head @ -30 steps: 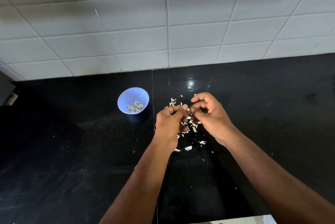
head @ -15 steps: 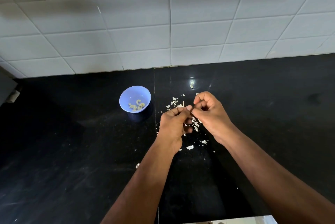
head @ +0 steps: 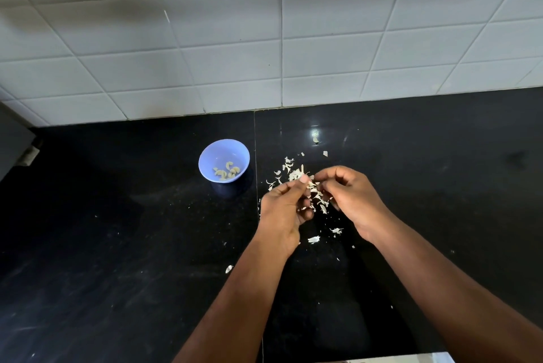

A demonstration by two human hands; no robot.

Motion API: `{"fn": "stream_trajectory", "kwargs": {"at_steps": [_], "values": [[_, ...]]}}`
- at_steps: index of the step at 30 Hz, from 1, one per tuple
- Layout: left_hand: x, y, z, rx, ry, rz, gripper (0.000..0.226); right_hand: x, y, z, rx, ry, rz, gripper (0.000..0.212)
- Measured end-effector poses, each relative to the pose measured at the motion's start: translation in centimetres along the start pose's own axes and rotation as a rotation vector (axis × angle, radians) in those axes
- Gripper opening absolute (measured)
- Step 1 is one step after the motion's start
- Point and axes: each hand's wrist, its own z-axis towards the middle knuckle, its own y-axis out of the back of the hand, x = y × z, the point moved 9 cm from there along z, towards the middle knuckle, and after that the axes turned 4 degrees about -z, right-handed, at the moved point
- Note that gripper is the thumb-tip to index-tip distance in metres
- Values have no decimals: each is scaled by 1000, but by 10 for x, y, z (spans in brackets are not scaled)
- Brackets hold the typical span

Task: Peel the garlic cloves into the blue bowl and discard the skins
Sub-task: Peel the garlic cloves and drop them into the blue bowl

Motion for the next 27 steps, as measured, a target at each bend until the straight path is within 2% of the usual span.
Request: {"fn": "stream_trajectory", "kwargs": {"at_steps": [3,5,10,14,18,22,27], "values": [[-13,9,4,-82,-134,118,11,5,-11,-6,106,-16,55,19],[-19,7,3,-76,-190,162,13,8,-17,-7,133,16,29,21],[-27,-2,1,-31,-255,263,15,4,-17,-10,69,4,148,17],[-29,1,1,-44,-281,314,11,2,-14,-14,33,1,244,22],[-26,1,0,-45,-259,261,11,5,-12,-13,-6,28,209,11],[-24,-1,-1,-4,-222,198,13,5,-12,-12,-3,39,238,10],[-25,-7,-3,58,-192,115,11,-1,-25,-9,136,-75,471,11]]}}
